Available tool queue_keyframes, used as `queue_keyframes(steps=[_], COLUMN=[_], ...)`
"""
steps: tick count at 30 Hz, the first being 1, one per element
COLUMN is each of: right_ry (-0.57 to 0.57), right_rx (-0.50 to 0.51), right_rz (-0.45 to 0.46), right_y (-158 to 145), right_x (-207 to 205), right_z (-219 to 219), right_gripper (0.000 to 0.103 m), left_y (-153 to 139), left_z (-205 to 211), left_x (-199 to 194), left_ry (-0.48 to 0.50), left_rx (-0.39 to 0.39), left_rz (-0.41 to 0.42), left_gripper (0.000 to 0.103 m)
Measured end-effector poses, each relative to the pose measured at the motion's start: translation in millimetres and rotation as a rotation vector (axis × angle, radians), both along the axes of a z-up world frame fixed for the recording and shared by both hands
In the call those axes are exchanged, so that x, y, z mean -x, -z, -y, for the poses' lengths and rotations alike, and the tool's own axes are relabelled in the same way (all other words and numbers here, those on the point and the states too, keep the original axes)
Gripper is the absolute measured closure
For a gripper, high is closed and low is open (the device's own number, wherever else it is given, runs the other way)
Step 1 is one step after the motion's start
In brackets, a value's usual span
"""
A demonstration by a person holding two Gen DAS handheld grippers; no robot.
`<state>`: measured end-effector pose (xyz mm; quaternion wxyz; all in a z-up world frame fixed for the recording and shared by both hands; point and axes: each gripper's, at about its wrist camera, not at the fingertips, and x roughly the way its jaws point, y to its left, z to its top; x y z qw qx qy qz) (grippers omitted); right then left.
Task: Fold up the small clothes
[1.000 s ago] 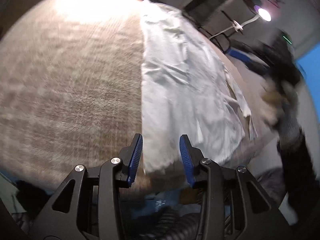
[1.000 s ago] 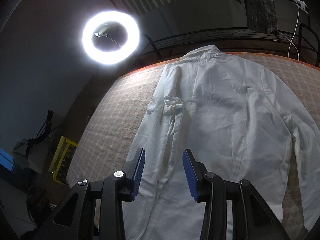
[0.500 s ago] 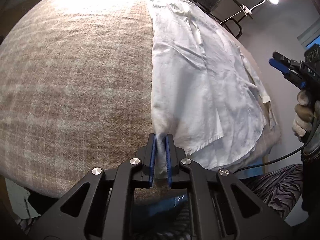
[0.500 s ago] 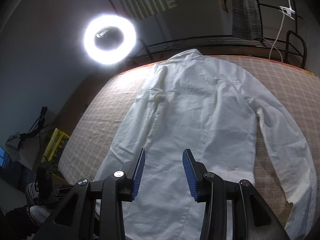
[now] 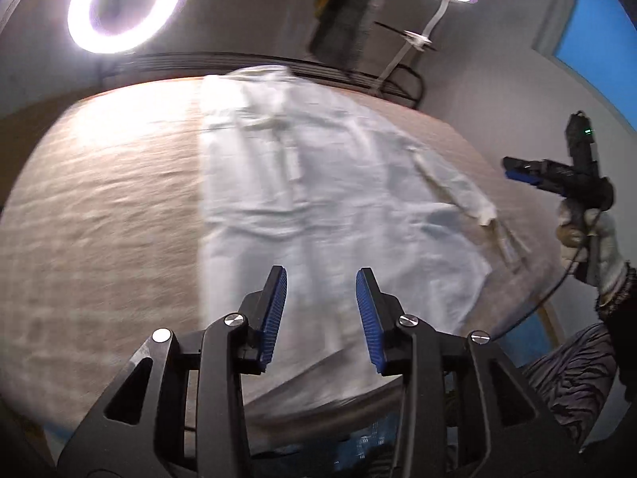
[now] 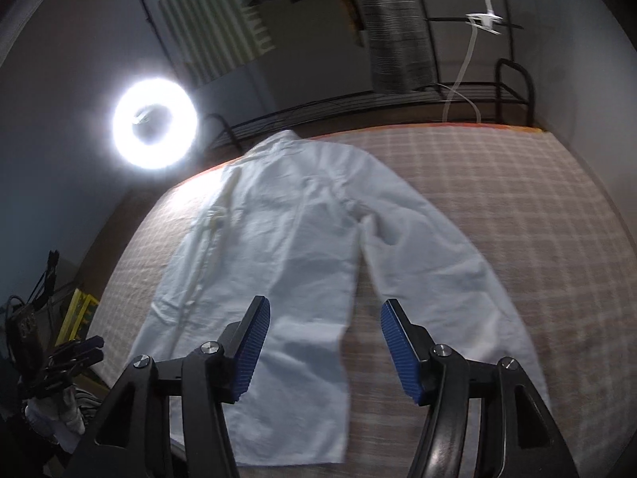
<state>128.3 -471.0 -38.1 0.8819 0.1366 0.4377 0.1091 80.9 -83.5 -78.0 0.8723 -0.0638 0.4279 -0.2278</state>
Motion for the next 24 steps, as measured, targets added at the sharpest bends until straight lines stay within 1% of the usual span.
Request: queue_keyframes(steps=[4,6,9,11,13,17,18,20,22,24], right_ry=[0.086,0.137,0.194,0.218,0.237,0.252,0.253,0.253,0.246,0.232], right_rx=[-0.005,0.006,-0.003,-0.019,-0.019,-0.019,-0.019,-0.027,-0.046,-0.064], right_rz=[-0.041,-0.063,-0.091,-0.114,-0.142,-0.194,-0.206,-0.231,-0.257,-0.273], right_y=[15,23,35,43,55,74,80,90,99,106], right_x=[8,11,10,9,5,-4,-6,-11,-15,-19], right_z=[44,66,95,110,122,136,139,145,147,147], right_gripper=[0.042,0.042,0.042,0.042,0.042,0.042,0.043,0.052,0.059,0.061], left_y=[3,5,9,10,13,19,21,26,30,33], left_z=[46,67,94,108,119,136,141,146,151,154], left_x=[-11,-16,-23,-27,-31,-35,-36,-37,-38,-39], left_ry=[0.088,0.125,0.168,0.188,0.2,0.213,0.215,0.217,0.219,0.216], left_rx=[-0.008,0.002,0.014,0.01,0.024,0.034,0.035,0.039,0.041,0.033], left_rz=[-0.004,-0.016,-0.03,-0.031,-0.046,-0.067,-0.069,-0.078,-0.094,-0.105], left_gripper=[0.067,0.067,0.067,0.067,0.067,0.067,0.067,0.067,0.067,0.066])
